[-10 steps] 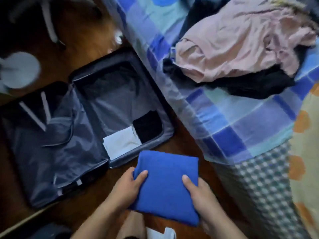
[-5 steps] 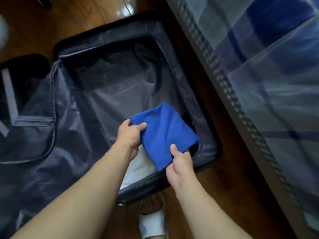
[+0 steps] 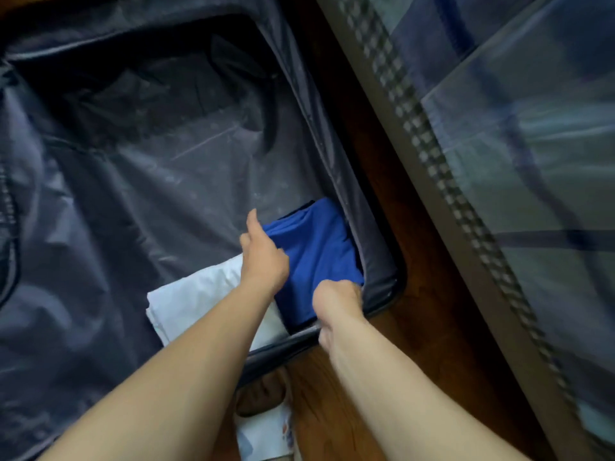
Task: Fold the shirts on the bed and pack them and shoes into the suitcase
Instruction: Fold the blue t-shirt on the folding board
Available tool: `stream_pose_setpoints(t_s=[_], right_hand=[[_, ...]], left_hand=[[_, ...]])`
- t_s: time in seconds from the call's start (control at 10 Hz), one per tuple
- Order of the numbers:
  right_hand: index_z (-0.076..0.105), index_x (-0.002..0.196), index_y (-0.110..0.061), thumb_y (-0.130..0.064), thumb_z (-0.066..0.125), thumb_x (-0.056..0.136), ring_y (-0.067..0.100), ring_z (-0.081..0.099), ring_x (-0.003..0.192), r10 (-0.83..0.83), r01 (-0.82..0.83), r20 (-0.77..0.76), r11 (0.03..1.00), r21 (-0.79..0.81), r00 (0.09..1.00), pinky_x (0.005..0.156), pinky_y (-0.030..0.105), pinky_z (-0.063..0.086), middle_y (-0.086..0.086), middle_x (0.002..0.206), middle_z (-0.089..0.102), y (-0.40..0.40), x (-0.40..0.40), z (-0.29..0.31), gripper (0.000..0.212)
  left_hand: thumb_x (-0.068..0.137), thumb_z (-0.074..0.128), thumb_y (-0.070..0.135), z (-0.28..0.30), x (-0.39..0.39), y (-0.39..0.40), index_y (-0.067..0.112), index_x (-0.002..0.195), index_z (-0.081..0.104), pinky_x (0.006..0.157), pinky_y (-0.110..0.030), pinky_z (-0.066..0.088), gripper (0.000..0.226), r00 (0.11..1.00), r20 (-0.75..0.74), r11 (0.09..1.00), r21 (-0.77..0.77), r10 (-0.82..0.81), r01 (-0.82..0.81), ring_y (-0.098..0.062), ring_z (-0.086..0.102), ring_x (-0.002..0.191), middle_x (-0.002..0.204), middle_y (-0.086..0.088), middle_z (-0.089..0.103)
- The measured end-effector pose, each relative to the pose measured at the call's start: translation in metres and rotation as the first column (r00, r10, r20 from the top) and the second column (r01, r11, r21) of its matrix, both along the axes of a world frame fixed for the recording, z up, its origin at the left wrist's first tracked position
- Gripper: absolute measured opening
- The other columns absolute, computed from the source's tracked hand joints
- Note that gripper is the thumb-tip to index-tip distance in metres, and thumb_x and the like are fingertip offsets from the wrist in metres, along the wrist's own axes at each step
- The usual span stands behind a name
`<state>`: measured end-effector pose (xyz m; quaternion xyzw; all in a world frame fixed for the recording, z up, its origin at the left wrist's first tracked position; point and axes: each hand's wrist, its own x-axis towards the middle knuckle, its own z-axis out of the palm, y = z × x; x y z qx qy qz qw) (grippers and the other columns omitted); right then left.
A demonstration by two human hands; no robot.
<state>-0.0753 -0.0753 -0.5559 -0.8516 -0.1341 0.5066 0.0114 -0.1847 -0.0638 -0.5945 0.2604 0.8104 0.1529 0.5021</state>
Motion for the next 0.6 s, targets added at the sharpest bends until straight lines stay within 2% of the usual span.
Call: stream_pose_setpoints(t_s=[0.1, 0.2, 0.3, 0.4, 0.5, 0.6], right_hand=[[0.040, 0.145, -0.004, -0.006, 0.049, 0.089, 0.035, 0.037, 0.135, 0.601, -0.701, 0.397, 0.690, 0.180, 0.694, 0.112, 0.038, 0.033, 0.015, 0.151, 0.032, 0.003, 0.001, 0.016, 0.057], [0.053, 0.123, -0.010, -0.010, 0.043, 0.089, 0.036, 0.048, 0.119, 0.839, -0.996, 0.543, -0.081, 0.049, -0.041, 0.102, 0.044, 0.039, 0.015, 0.128, 0.049, 0.006, 0.028, -0.010, 0.036], [0.050, 0.124, -0.012, -0.011, 0.033, 0.097, 0.032, 0.047, 0.116, 0.922, -0.955, 0.267, -0.244, -0.168, -0.282, 0.097, 0.040, 0.037, 0.012, 0.125, 0.050, 0.019, 0.056, -0.026, 0.032], [0.053, 0.125, -0.014, -0.014, 0.035, 0.101, 0.031, 0.049, 0.114, 0.850, -0.877, 0.246, -0.408, -0.254, -0.466, 0.091, 0.040, 0.036, 0.011, 0.125, 0.050, 0.023, 0.047, -0.028, 0.030], [0.061, 0.126, -0.019, -0.016, 0.033, 0.103, 0.025, 0.058, 0.118, 0.821, -0.813, 0.141, -0.496, -0.305, -0.553, 0.099, 0.041, 0.032, 0.003, 0.127, 0.064, 0.026, 0.038, -0.030, 0.037], [0.054, 0.139, -0.016, -0.019, 0.026, 0.105, 0.023, 0.047, 0.135, 0.805, -0.725, -0.045, -0.555, -0.407, -0.591, 0.116, 0.043, 0.016, -0.001, 0.141, 0.059, 0.034, 0.039, -0.035, 0.044]], left_hand=[[0.100, 0.042, 0.007, -0.004, -0.002, 0.004, 0.014, 0.155, 0.028, 0.094, -0.036, 0.038, 0.057, 0.992, -0.086, 0.994, -0.059, -0.094, 0.089, -0.035, 0.050, 0.118, 0.145, -0.015, 0.039], [0.102, 0.039, 0.011, -0.012, -0.009, 0.007, 0.006, 0.142, 0.045, 0.092, -0.039, 0.039, 0.040, 0.984, -0.137, 0.989, -0.108, -0.116, 0.101, -0.040, 0.050, 0.122, 0.137, -0.023, 0.051], [0.099, 0.043, 0.004, -0.012, -0.007, 0.005, 0.005, 0.132, 0.044, 0.077, -0.038, 0.035, 0.033, 0.949, -0.240, 0.975, -0.134, -0.203, 0.175, -0.042, 0.054, 0.106, 0.131, -0.022, 0.048], [0.083, 0.048, -0.007, -0.006, -0.002, -0.005, 0.011, 0.114, 0.043, 0.067, -0.039, 0.032, 0.036, 0.700, -0.569, 0.869, -0.053, -0.432, 0.493, -0.037, 0.051, 0.090, 0.118, -0.018, 0.044], [0.081, 0.054, 0.006, -0.019, 0.002, -0.016, 0.016, 0.105, 0.051, 0.076, -0.041, 0.037, 0.026, 0.234, -0.687, 0.441, -0.140, -0.688, 0.886, -0.032, 0.049, 0.099, 0.109, -0.010, 0.050], [0.091, 0.047, 0.013, -0.019, 0.001, -0.017, 0.015, 0.120, 0.048, 0.092, -0.040, 0.038, 0.029, 0.232, -0.434, 0.364, -0.251, -0.871, 0.897, -0.030, 0.044, 0.118, 0.125, -0.008, 0.047]])
